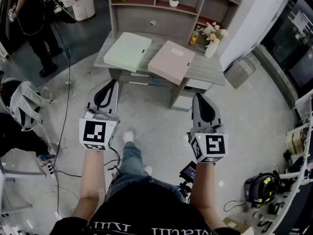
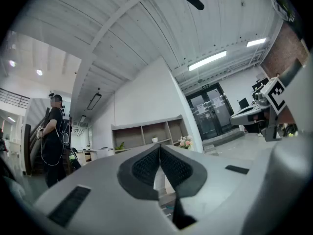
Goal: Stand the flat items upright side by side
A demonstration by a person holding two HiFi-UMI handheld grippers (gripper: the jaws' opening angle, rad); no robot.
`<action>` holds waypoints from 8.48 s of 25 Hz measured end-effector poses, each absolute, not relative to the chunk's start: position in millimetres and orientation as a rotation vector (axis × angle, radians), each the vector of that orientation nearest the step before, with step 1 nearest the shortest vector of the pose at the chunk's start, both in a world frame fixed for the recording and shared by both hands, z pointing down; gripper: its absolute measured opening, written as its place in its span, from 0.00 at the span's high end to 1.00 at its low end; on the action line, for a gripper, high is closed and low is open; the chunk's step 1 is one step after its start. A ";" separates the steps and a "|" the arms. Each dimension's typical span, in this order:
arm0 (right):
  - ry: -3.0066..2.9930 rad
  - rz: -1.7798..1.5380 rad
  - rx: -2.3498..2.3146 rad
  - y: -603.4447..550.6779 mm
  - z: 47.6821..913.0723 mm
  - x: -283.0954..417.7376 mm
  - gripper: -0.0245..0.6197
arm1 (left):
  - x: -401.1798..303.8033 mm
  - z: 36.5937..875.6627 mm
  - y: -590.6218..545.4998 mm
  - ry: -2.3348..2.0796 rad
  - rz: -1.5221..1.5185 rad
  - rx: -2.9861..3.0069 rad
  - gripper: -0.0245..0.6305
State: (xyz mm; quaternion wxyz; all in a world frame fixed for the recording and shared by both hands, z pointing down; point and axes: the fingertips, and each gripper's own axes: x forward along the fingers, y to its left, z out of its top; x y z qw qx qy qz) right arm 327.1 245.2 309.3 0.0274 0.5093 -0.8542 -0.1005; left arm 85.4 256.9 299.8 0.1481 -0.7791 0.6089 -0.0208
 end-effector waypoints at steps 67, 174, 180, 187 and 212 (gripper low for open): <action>-2.509 0.465 1.399 -155.1 446.5 74.7 0.35 | -166.4 375.0 -128.9 1.916 -0.171 -2.406 0.94; -2.289 1.998 1.637 -121.4 603.4 -1.9 0.50 | -182.2 451.2 -158.3 1.394 -0.395 -2.800 0.94; -2.131 1.953 1.420 -154.9 579.1 13.9 0.50 | -194.6 437.1 -162.6 1.453 -0.350 -2.766 0.94; -1.974 1.827 1.230 -188.5 558.1 40.8 0.50 | -203.4 430.3 -169.7 1.538 -0.318 -2.723 0.94; -1.563 0.524 0.867 -240.3 481.3 32.3 0.47 | -214.6 410.7 -183.2 1.643 -0.281 -2.615 0.94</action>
